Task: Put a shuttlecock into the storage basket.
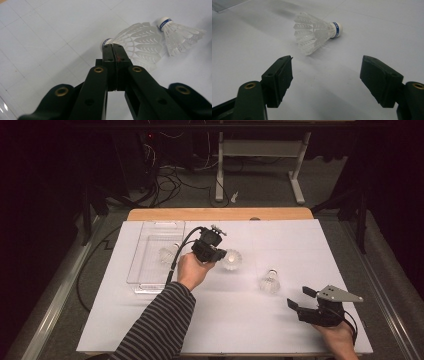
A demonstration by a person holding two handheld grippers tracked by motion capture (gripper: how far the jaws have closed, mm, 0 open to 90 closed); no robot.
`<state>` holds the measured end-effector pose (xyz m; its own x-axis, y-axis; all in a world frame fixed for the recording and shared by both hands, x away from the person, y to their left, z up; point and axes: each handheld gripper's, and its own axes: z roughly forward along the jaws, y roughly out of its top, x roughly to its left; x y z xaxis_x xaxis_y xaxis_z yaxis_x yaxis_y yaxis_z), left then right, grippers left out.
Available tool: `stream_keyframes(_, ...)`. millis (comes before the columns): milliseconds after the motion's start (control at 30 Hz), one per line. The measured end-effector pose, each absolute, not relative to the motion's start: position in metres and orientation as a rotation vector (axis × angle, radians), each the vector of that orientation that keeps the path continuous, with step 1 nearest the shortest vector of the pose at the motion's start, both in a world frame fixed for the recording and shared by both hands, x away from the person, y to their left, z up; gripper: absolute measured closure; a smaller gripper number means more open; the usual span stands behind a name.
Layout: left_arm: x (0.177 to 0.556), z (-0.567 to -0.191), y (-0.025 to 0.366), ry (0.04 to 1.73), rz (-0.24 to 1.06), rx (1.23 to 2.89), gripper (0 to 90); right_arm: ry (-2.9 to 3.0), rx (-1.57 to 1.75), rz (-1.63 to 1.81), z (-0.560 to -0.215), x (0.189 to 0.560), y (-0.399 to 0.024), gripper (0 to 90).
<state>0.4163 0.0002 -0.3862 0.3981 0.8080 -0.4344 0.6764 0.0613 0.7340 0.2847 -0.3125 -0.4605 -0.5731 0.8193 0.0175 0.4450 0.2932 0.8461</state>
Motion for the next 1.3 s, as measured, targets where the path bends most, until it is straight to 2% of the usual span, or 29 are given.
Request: stream_keyframes(1300, 0.401, -0.373, 0.034, 1.32, 0.153, 1.607, 89.6, 2.14, 1.132, 1.201, -0.46, 0.285, -0.313, 26.9)
